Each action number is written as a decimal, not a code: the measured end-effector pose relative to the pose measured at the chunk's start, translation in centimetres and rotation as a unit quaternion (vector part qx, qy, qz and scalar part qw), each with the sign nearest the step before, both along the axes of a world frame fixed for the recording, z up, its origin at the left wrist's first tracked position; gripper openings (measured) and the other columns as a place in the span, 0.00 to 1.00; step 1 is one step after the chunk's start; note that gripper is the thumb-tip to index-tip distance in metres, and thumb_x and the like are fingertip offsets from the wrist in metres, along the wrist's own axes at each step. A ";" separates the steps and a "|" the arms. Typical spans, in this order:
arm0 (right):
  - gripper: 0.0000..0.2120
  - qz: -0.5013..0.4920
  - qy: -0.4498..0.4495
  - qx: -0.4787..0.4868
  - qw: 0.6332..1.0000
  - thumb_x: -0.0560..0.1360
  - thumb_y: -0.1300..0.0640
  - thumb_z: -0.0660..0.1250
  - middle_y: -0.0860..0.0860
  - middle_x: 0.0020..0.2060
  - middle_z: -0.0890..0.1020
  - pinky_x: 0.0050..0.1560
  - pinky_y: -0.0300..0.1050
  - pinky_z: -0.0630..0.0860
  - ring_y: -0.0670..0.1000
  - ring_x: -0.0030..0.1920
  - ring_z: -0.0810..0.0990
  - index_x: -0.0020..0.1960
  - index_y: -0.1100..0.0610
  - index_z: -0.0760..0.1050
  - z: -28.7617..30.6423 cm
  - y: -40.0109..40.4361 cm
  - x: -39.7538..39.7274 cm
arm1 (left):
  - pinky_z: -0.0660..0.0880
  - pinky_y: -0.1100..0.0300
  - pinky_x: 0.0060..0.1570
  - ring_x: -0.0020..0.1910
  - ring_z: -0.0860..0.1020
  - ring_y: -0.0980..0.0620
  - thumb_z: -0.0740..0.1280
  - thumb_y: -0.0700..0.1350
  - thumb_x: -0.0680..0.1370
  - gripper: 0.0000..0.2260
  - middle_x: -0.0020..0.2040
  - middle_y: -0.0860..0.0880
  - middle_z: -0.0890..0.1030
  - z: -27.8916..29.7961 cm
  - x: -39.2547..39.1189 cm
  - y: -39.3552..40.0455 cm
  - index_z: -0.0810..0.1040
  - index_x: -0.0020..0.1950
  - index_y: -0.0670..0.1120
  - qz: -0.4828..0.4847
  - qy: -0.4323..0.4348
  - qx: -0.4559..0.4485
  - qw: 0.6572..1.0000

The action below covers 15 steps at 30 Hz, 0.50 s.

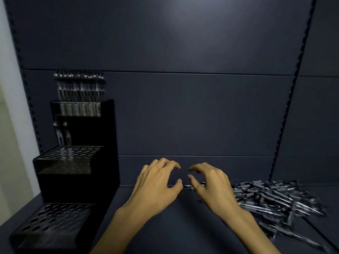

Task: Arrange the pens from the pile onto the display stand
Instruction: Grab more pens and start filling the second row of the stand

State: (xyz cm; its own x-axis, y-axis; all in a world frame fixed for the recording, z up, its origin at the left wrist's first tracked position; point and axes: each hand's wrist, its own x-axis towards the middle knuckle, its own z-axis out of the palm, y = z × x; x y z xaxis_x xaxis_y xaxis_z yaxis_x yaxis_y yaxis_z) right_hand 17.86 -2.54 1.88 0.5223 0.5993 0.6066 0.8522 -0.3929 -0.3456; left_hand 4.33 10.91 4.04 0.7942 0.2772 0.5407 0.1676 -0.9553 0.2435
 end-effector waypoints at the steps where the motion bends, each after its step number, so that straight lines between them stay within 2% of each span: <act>1: 0.10 -0.005 0.000 -0.002 1.000 0.77 0.48 0.69 0.42 0.53 0.82 0.50 0.46 0.77 0.47 0.54 0.82 0.58 0.48 0.80 -0.1 -0.5 0.5 | 0.64 0.61 0.63 0.62 0.69 0.61 0.63 0.59 0.79 0.17 0.63 0.63 0.72 -0.2 0.3 -0.1 0.70 0.67 0.61 -0.015 0.015 0.000 1.000; 7: 0.06 -0.080 0.001 0.024 0.997 0.76 0.52 0.71 0.44 0.49 0.84 0.48 0.44 0.75 0.48 0.51 0.83 0.52 0.49 0.82 0.6 -5.3 4.5 | 0.60 0.58 0.72 0.66 0.65 0.63 0.72 0.62 0.72 0.26 0.66 0.65 0.67 -1.8 2.9 -1.6 0.68 0.69 0.64 -0.159 0.158 -0.048 0.973; 11: 0.05 -0.102 0.002 0.034 0.994 0.77 0.53 0.70 0.44 0.48 0.84 0.45 0.42 0.74 0.47 0.50 0.82 0.51 0.50 0.83 0.8 -9.1 7.4 | 0.62 0.51 0.73 0.68 0.64 0.60 0.76 0.62 0.68 0.34 0.68 0.64 0.64 -2.9 5.8 -3.4 0.64 0.70 0.66 -0.182 0.207 -0.053 0.960; 15: 0.04 -0.101 0.013 0.046 0.994 0.77 0.54 0.70 0.43 0.48 0.84 0.43 0.39 0.71 0.45 0.48 0.81 0.51 0.51 0.83 -0.2 -12.4 10.8 | 0.63 0.50 0.72 0.70 0.62 0.56 0.80 0.59 0.66 0.38 0.69 0.63 0.62 -3.8 9.1 -6.0 0.63 0.70 0.66 -0.195 0.253 -0.056 0.946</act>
